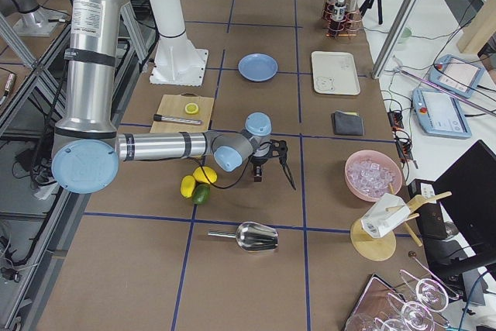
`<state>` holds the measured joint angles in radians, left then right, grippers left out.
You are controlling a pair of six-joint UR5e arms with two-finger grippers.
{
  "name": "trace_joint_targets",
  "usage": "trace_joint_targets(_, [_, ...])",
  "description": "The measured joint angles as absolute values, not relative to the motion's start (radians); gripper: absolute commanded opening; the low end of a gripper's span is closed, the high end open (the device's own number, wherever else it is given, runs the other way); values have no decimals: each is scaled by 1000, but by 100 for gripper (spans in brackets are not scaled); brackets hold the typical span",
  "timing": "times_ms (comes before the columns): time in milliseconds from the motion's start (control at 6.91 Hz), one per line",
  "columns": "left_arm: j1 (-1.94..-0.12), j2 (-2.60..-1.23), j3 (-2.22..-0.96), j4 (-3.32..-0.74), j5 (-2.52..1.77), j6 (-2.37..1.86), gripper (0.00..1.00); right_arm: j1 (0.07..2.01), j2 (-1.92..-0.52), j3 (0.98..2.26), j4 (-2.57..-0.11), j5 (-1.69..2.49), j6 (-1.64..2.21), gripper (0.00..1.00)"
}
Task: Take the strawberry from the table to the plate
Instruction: 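Lower the right gripper onto the red strawberry and close on it, then carry the strawberry with the right gripper over the light blue plate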
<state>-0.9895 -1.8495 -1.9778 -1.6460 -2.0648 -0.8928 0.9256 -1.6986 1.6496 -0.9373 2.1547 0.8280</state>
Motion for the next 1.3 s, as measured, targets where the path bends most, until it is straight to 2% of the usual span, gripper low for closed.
trace_joint_targets(145, [-989, -1851, -1977, -1646, -2065, -893, 100, 925, -1698, 1650, -937, 2155, 827, 5])
trace_joint_targets(289, [-989, -1854, -1976, -1646, -2065, -894, 100, 924, -1699, 1652, -937, 2154, 827, 0])
trace_joint_targets(1013, [-992, -1847, -1975, -1649, -2061, -852, 100, 923, -1693, 1730, -941, 2157, 835, 0])
trace_joint_targets(1302, [-1009, -1821, -1970, -1650, -2055, -742, 100, 918, -1618, 1763, -967, 2169, 900, 0])
